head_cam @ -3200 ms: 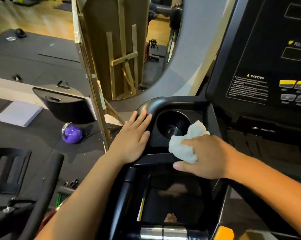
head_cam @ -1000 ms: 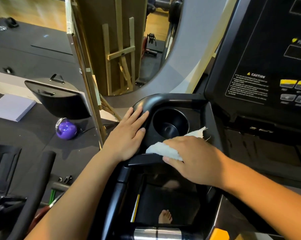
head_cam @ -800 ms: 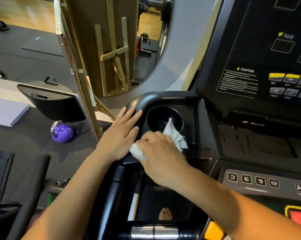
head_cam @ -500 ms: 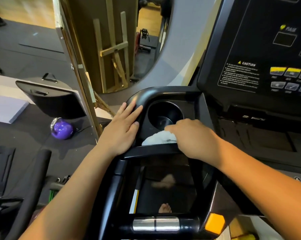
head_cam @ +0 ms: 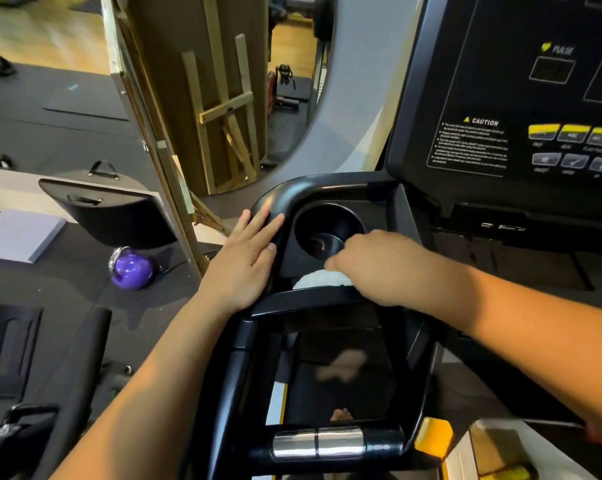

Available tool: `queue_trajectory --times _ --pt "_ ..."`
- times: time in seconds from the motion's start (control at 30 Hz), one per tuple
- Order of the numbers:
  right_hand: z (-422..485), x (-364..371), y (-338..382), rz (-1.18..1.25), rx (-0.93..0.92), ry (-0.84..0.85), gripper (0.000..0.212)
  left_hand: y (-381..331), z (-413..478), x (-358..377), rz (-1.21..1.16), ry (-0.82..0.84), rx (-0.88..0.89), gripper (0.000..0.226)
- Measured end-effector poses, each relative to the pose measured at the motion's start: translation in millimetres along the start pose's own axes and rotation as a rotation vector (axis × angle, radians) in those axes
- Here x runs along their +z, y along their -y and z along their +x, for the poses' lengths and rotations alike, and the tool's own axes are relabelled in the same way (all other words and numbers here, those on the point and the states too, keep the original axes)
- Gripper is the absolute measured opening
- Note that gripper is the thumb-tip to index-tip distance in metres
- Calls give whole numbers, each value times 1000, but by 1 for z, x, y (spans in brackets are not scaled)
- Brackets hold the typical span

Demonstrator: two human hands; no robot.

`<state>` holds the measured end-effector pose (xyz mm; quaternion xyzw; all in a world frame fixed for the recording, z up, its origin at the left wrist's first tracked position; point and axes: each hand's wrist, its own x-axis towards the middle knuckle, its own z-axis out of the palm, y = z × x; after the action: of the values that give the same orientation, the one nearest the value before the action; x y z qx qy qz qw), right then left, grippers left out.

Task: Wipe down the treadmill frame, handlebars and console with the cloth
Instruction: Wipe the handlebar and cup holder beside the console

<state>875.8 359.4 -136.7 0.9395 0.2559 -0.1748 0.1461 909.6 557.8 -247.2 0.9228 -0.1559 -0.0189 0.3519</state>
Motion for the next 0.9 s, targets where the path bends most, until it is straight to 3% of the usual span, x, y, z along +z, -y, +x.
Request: queue_trajectory --times 0.17,0.3,0.4,0.53,0.67,0.8,0.9 --pt "32 8 35 107 -137 -166 41 -4 2 -1 -16 8 -11 49" --pt "13 13 -9 110 -127 -63 55 -6 -1 -2 95 40 25 49" --pt "1 13 -25 73 -60 -2 49 -6 -6 -1 230 51 25 53" --pt "21 11 14 57 -71 -129 33 -9 -6 4 460 37 12 66" --pt "24 25 27 174 -122 -273 34 -12 0 2 333 143 -16 55" --pt "-11 40 -31 356 9 -129 46 -11 2 2 330 161 -26 57" --pt "-8 41 -30 328 26 -135 45 -13 7 2 315 158 -38 57"
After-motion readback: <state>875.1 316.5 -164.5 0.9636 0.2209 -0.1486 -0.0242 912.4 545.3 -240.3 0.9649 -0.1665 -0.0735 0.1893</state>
